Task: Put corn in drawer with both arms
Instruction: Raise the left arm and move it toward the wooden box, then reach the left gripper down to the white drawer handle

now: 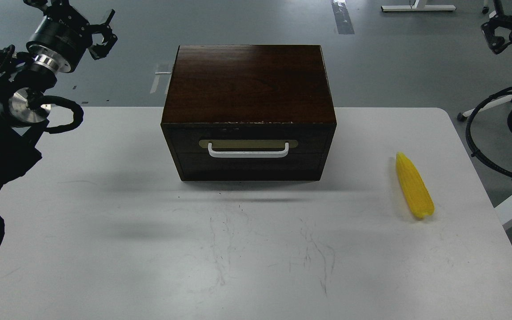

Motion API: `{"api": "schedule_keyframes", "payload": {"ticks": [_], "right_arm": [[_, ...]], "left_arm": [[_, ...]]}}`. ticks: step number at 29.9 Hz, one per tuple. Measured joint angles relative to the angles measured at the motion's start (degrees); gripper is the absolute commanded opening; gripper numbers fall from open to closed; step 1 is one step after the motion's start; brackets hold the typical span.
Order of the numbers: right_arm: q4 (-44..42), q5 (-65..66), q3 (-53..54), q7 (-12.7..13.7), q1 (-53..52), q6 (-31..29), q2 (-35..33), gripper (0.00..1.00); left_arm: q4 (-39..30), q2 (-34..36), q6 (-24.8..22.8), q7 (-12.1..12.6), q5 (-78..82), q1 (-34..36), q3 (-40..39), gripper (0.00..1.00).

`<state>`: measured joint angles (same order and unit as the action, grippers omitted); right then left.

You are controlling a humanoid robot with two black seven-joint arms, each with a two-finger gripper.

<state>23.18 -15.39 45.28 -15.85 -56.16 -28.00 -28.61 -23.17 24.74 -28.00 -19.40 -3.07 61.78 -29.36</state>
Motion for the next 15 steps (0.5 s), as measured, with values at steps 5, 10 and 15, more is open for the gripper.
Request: {"api": "schedule_keyframes", "payload": {"ticks": [5, 10, 15], "right_arm": [[0.01, 0.0, -0.06, -0.06, -0.21, 0.0, -1.02, 1.0], [0.05, 0.0, -0.11, -0.1, -0.28, 0.0, -1.55, 1.0], [0.05, 0.0, -0.11, -0.31, -0.74, 0.0, -1.67, 1.0]], "left_arm": [[-6.94, 5.83, 0.0, -0.38, 14.71, 4.87, 0.84, 0.96], [-19.82, 9.82, -0.01, -0.56, 35.71, 8.76, 0.82, 0.96], [-35.11, 10.88, -0.03, -0.65, 56.39, 10.65, 0.73, 0.95]]}}
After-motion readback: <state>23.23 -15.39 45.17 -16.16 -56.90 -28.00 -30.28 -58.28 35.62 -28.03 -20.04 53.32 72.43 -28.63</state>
